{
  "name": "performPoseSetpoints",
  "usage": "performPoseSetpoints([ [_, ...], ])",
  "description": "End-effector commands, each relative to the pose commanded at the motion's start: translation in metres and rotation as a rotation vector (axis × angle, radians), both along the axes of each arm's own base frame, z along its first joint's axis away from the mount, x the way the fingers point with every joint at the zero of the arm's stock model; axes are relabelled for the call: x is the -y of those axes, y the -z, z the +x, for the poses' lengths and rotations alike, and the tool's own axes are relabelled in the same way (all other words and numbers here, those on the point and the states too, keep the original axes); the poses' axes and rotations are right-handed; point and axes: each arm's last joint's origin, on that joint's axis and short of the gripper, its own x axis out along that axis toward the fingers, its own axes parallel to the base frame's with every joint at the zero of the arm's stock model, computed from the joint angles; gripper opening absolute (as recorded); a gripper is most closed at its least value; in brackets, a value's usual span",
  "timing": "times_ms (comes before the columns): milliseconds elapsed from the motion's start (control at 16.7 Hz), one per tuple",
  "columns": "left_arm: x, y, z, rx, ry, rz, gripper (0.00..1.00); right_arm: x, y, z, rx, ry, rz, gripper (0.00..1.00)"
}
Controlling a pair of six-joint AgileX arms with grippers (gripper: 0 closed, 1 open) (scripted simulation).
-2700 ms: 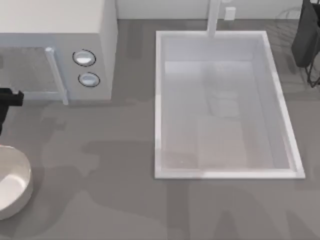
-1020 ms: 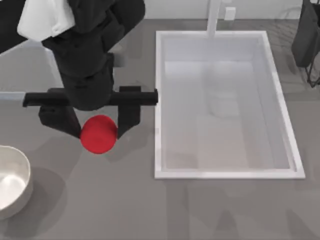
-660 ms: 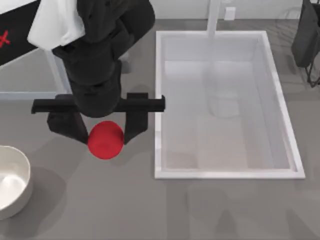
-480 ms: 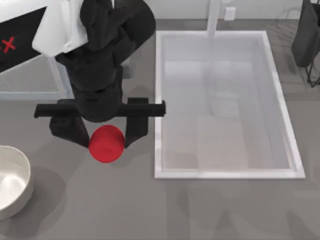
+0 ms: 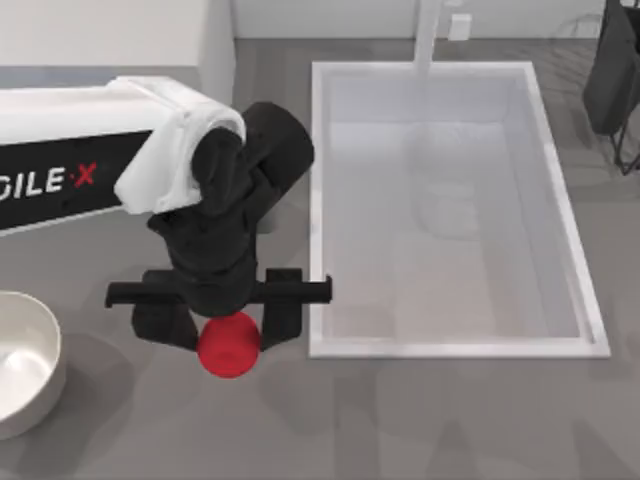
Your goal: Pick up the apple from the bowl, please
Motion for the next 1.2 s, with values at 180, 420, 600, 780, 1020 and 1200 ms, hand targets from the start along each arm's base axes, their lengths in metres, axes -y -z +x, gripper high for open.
performPoseSetpoints([
  [180,-0.001,0.0081,-0.0016,-0.005,0.0,0.003,0.0,0.0,0.0,0.0,0.0,0.0,0.0,1.0],
  [420,-0.001,0.0081,-0.0016,-0.005,0.0,0.003,0.15,0.0,0.0,0.0,0.0,0.0,0.0,1.0],
  [600,-0.001,0.0081,-0.0016,-0.005,0.0,0.003,0.38,0.0,0.0,0.0,0.0,0.0,0.0,1.0],
  [780,-0.001,0.0081,-0.0016,-0.005,0.0,0.003,0.6,0.0,0.0,0.0,0.0,0.0,0.0,1.0],
  [1020,-0.001,0.0081,-0.0016,-0.005,0.0,0.003,0.9,0.0,0.0,0.0,0.0,0.0,0.0,1.0],
  [1200,-0.001,0.0081,-0.0016,-0.005,0.0,0.003,1.0,0.0,0.0,0.0,0.0,0.0,0.0,1.0],
])
